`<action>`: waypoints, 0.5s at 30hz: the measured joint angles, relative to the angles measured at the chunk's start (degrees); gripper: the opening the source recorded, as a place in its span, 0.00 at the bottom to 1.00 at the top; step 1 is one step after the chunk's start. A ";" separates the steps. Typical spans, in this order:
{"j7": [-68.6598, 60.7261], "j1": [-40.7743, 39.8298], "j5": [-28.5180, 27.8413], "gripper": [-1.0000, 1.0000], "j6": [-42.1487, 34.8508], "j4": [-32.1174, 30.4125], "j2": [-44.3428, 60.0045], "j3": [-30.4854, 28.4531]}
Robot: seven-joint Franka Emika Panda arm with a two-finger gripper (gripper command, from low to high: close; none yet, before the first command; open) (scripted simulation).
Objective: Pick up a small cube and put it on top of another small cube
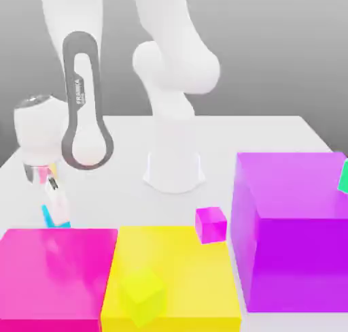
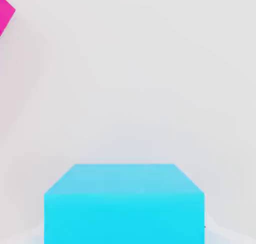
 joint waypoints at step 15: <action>-4.99 8.25 -16.80 0.00 -16.70 4.81 -12.08 1.75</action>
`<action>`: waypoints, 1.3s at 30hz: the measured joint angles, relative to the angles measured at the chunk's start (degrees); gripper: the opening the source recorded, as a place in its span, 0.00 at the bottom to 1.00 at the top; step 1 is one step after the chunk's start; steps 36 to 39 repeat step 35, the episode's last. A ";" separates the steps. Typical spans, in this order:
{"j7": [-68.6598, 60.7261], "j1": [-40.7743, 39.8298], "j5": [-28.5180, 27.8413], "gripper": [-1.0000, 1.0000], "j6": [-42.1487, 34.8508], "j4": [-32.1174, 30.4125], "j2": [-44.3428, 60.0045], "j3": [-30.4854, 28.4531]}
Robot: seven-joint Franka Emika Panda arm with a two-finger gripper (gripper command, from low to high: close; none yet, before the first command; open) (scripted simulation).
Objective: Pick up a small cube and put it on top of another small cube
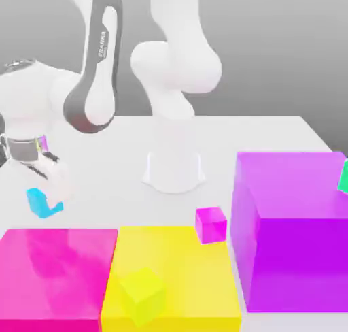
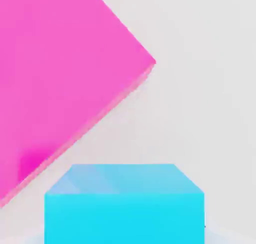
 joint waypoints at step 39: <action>-54.56 35.92 2.35 1.00 -13.23 21.24 8.10 -0.97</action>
